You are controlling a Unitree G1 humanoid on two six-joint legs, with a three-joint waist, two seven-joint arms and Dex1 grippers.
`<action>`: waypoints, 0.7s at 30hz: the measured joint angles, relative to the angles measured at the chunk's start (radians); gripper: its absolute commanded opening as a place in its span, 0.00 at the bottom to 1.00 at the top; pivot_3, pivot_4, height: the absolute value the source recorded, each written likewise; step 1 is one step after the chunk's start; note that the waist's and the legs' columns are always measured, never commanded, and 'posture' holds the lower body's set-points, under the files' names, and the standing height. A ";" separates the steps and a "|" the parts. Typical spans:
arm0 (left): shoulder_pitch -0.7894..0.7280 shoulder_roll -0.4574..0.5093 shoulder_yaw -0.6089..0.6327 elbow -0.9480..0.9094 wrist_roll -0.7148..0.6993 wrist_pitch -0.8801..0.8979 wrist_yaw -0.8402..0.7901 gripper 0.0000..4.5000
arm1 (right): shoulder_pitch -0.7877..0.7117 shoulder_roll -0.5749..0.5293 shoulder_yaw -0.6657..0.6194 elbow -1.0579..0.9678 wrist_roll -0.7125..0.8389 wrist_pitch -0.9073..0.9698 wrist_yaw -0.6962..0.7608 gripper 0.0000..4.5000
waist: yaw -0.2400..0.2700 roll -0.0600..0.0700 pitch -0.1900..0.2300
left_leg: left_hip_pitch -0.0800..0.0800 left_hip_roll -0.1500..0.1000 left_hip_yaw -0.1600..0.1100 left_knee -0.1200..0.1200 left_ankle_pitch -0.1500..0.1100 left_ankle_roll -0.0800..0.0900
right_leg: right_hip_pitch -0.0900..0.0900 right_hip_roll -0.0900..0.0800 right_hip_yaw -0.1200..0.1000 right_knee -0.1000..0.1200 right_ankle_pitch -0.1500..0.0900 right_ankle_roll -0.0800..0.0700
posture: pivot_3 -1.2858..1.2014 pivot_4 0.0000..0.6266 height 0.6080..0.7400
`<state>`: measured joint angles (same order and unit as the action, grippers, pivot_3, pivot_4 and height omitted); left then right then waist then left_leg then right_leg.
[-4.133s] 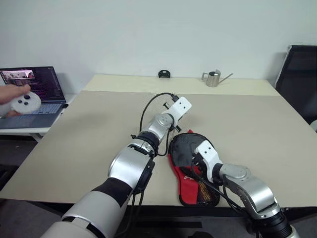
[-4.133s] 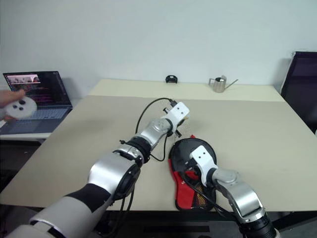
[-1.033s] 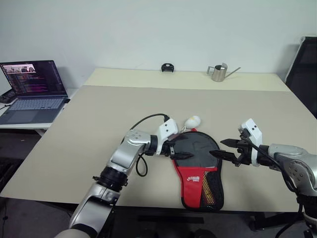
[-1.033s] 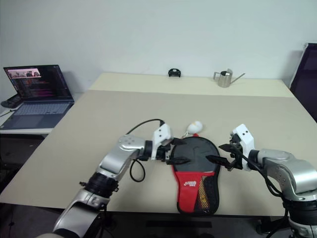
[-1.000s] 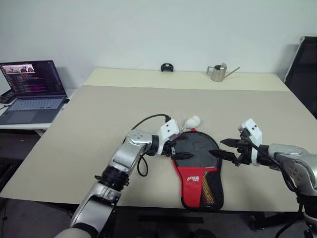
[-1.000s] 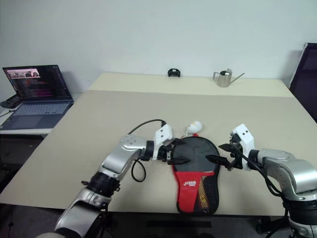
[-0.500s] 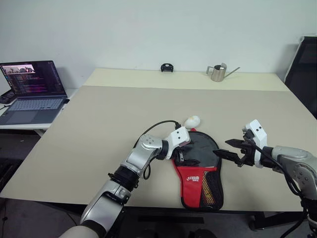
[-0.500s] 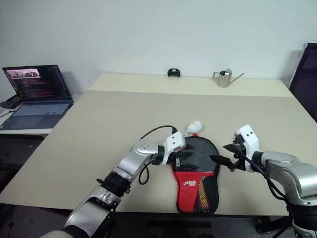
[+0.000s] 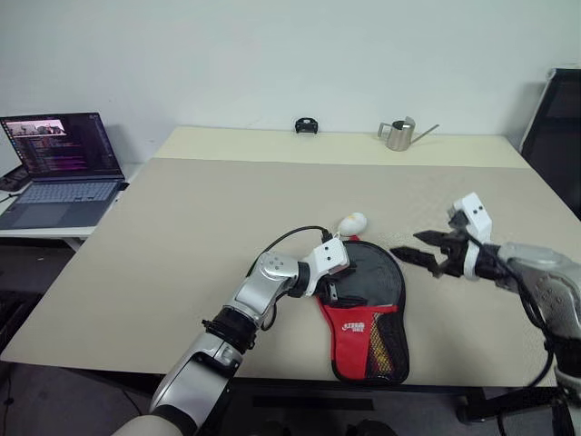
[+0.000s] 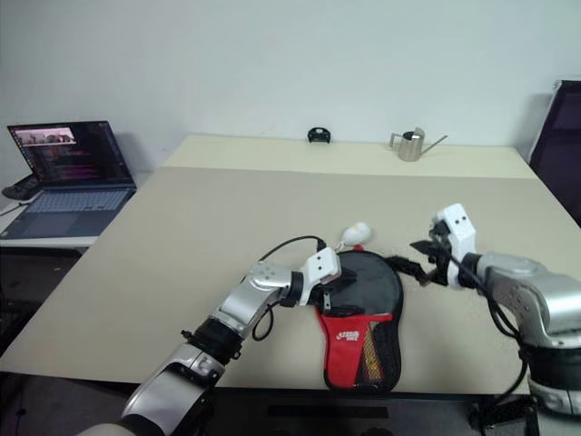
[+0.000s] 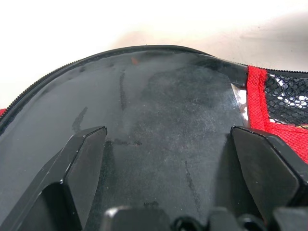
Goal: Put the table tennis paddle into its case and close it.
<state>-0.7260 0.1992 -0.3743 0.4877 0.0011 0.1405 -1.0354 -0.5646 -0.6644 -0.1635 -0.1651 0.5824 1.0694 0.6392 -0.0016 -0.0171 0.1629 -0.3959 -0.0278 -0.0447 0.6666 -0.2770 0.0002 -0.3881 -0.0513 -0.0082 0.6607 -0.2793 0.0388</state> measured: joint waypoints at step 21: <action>0.066 0.011 0.008 -0.106 -0.002 0.057 0.004 1.00 | -0.519 0.407 0.187 1.119 -0.381 -0.653 -0.116 1.00 | -0.008 0.002 -0.001 | 0.000 0.000 0.001 -0.001 0.003 -0.005 | -0.002 0.000 0.001 0.002 0.000 -0.001 | 0.52 0.24 1.00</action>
<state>-0.6602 0.2097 -0.3664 0.3813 -0.0007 0.1978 -1.0319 -1.0835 -0.2569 0.0234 0.9535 0.2017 0.4164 0.5234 -0.0095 -0.0155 0.1620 -0.3959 -0.0277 -0.0434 0.6659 -0.2738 -0.0053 -0.3898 -0.0515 -0.0076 0.6622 -0.2795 0.0382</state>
